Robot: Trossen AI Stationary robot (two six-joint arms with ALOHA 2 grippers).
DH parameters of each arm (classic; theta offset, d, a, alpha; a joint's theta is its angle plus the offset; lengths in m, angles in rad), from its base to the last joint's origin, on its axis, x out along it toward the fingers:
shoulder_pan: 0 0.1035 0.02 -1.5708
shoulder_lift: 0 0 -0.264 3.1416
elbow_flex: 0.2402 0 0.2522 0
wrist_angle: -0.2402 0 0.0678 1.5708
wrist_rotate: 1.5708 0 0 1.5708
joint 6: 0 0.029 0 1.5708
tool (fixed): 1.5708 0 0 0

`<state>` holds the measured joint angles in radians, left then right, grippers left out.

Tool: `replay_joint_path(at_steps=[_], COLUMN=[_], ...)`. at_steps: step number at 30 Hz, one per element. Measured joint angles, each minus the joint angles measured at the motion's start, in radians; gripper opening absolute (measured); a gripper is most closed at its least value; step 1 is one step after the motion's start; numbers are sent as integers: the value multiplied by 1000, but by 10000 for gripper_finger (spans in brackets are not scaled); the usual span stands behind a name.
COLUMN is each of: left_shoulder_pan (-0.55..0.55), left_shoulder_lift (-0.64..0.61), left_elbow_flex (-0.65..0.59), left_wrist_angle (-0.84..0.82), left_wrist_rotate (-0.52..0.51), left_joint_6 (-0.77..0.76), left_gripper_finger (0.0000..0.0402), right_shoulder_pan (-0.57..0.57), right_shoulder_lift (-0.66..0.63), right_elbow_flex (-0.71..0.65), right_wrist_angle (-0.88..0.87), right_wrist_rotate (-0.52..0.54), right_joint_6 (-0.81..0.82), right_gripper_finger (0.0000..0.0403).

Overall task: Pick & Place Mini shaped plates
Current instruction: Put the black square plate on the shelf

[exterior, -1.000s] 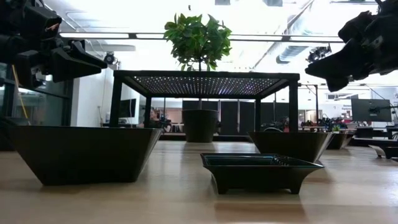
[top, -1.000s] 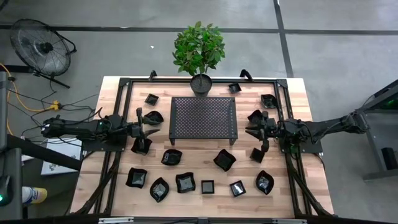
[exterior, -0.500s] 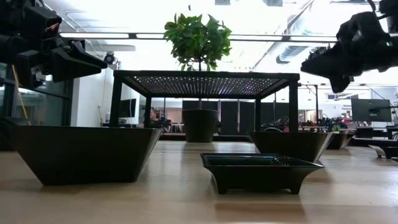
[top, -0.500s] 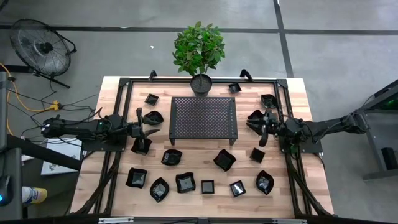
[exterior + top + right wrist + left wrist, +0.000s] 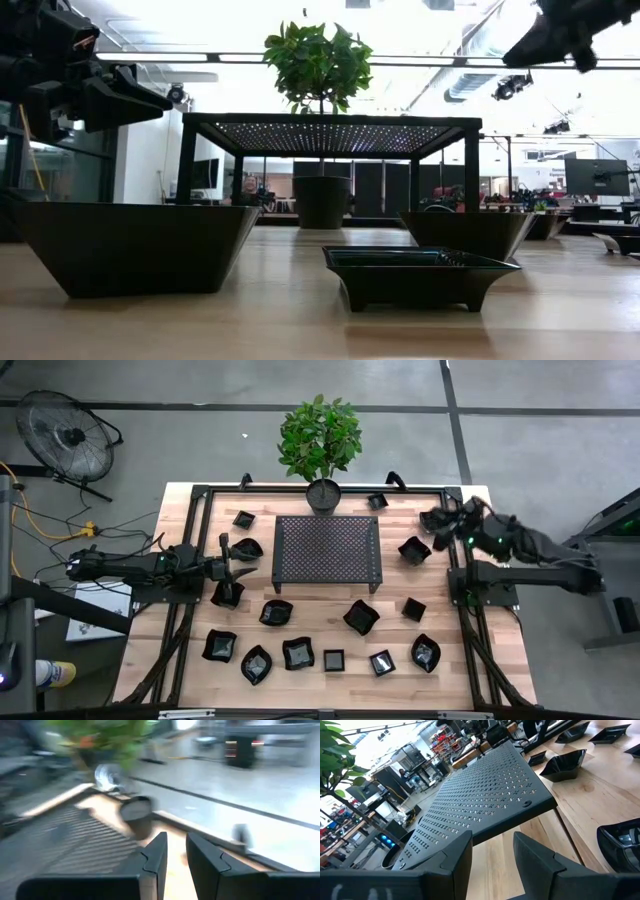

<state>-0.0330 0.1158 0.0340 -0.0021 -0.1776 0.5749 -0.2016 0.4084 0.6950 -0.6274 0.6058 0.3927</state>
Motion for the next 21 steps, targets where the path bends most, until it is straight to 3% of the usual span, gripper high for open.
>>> replay_joint_path(at_steps=[7, 15, 21], left_shoulder_pan=[0, 0, 0], left_shoulder_lift=[0, 0, 0], left_elbow_flex=[0, 0, 0], left_wrist_angle=[0, 0, 0], left_wrist_rotate=[0, 0, 0], left_joint_6=[0, 0, 0], left_gripper_finger=[140, 140, 140], right_shoulder_pan=[-212, -473, -619], right_shoulder_lift=[230, 535, 746], right_elbow_flex=[223, 404, 462], right_wrist_angle=[-208, -295, -281], right_wrist_rotate=[-79, -336, -533], right_joint_6=[-9, 11, 52], right_gripper_finger=[67, 67, 67])
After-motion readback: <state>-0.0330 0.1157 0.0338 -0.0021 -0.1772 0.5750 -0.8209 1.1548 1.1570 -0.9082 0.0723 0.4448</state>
